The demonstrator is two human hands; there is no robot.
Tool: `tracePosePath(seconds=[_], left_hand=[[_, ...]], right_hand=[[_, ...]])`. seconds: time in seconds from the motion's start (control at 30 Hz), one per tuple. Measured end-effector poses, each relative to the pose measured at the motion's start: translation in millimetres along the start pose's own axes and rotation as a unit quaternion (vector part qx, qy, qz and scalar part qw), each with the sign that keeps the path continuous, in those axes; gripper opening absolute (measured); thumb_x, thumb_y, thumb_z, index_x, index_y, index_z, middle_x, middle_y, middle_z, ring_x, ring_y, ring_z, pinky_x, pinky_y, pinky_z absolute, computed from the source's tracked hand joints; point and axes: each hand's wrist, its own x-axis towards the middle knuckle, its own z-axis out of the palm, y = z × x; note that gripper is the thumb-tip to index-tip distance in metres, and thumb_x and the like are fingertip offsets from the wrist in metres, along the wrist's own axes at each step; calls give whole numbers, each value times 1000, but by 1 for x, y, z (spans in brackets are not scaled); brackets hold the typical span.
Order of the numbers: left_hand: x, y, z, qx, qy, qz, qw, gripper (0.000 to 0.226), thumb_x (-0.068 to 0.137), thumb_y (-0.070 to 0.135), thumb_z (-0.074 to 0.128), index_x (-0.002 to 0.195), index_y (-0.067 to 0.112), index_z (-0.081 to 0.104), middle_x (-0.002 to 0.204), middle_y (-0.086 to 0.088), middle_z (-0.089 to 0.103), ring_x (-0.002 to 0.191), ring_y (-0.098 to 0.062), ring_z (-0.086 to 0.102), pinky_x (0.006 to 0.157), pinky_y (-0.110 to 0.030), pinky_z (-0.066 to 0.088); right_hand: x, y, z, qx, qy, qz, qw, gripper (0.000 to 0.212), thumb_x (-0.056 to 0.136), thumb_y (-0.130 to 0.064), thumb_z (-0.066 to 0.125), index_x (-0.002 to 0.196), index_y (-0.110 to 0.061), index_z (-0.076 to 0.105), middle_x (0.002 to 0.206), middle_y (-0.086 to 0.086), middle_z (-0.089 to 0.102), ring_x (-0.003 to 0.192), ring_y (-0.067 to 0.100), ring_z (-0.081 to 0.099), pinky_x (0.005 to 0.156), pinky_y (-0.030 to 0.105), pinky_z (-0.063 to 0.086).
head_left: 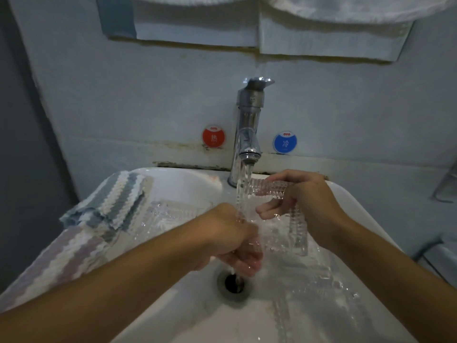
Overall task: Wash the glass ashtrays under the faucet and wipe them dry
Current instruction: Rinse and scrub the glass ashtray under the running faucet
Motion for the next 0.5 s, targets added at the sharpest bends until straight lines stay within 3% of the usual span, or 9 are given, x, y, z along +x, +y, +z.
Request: tracePosePath(seconds=[0.1,0.23,0.37,0.5], left_hand=[[0,7,-14,48,14,-24,998,21,100,6,55,100,-13,64,87,-28,73,69,-32,71,72,-45,63],[1,11,-29,86,18,-25,996,21,101,4,51,99,-14,61,72,-20,71,61,-30,69,71,-47,63],[0,12,-37,126,35,-27,991,20,103,4,46,107,-11,59,72,-19,70,55,-28,67,60,-41,63],[1,13,-45,148,42,-32,988,17,102,4,47,102,-8,59,74,-20,72,53,-25,66,56,-37,62]], right_hand=[[1,3,5,80,-44,39,995,48,80,19,25,107,6,63,86,32,72,79,48,71,71,44,63],[4,10,7,120,-61,67,989,40,93,-5,29,115,9,59,102,34,68,85,43,66,83,50,60],[6,19,6,48,-85,84,992,45,96,-14,28,119,10,59,113,32,68,94,40,67,91,51,58],[5,19,8,-55,-98,65,991,30,96,2,39,111,13,63,103,29,71,89,42,73,85,50,60]])
